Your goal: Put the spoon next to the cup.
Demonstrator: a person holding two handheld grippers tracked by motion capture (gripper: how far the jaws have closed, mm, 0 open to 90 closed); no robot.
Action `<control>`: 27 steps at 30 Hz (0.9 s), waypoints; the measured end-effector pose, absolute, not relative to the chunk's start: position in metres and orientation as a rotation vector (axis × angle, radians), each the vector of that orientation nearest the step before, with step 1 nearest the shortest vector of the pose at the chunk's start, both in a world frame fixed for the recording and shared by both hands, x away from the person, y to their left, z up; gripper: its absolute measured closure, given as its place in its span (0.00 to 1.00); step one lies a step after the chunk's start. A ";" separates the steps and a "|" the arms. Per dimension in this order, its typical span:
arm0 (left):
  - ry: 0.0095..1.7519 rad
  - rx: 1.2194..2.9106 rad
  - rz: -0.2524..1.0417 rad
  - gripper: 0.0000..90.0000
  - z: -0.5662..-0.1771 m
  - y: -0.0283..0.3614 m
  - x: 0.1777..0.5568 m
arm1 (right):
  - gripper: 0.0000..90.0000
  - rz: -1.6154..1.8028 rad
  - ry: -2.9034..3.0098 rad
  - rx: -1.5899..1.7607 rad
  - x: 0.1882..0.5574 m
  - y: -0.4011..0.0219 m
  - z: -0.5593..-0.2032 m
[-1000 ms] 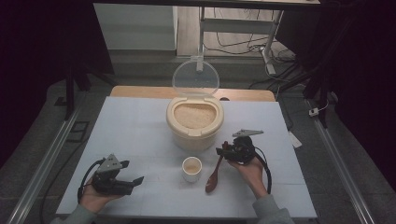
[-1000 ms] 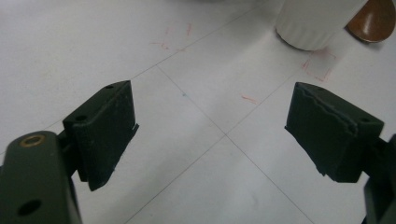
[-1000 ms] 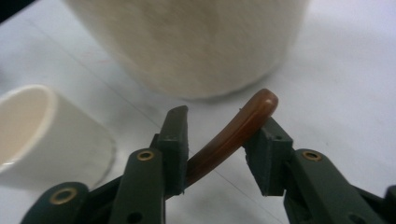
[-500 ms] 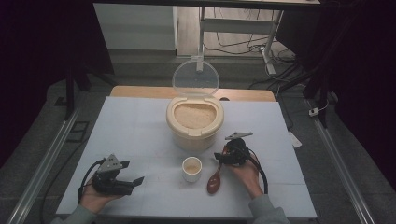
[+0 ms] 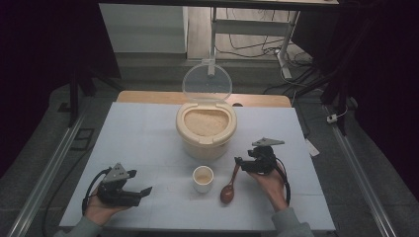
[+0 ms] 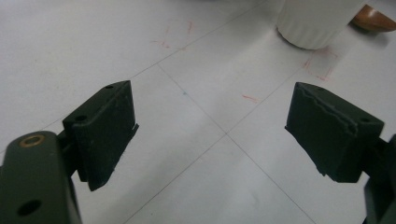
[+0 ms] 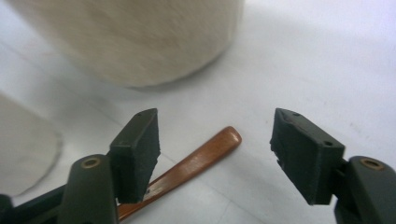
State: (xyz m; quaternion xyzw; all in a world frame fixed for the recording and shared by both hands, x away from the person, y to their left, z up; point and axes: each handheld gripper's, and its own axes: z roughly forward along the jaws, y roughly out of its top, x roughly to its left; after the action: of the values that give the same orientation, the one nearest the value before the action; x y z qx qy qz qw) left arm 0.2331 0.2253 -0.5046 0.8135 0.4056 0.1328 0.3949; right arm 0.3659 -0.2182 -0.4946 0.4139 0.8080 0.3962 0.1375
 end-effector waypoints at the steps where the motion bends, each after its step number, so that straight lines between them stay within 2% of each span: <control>1: 1.030 2.063 0.336 0.17 -0.505 0.225 0.233 | 0.38 1.168 2.349 1.162 0.363 -0.220 -0.492; 14: 1.039 2.052 0.351 0.17 -0.505 0.227 0.232 | 0.40 1.284 2.333 0.847 0.309 -0.252 -0.466; 20: 1.032 2.049 0.353 0.17 -0.505 0.226 0.231 | 0.40 1.302 2.304 0.811 0.290 -0.272 -0.468; 27: 1.021 2.050 0.354 0.16 -0.505 0.226 0.230 | 0.40 1.298 2.282 0.845 0.286 -0.294 -0.478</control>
State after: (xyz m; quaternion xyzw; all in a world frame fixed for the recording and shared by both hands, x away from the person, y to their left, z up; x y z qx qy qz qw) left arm 0.2302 0.2257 -0.5049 0.8106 0.4037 0.1399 0.4005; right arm 0.2864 -0.2942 -0.4781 0.3009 0.8121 0.4621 0.1906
